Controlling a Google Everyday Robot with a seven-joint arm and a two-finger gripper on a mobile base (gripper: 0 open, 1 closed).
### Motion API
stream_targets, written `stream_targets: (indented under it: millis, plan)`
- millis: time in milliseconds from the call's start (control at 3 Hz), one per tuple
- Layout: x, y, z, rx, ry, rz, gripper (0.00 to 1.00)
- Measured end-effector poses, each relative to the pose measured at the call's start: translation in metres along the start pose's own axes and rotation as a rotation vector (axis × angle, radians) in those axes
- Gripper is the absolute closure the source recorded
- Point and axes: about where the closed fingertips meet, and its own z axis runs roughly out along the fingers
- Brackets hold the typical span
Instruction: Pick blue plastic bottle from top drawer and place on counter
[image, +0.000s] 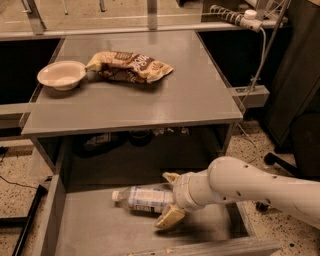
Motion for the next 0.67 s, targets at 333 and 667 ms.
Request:
stream_targets:
  millis: [333, 667]
  plan:
    - [0.0000, 0.0000, 0.0000, 0.000, 0.000, 0.000, 0.43]
    - [-0.0001, 0.0002, -0.0001, 0.000, 0.000, 0.000, 0.66]
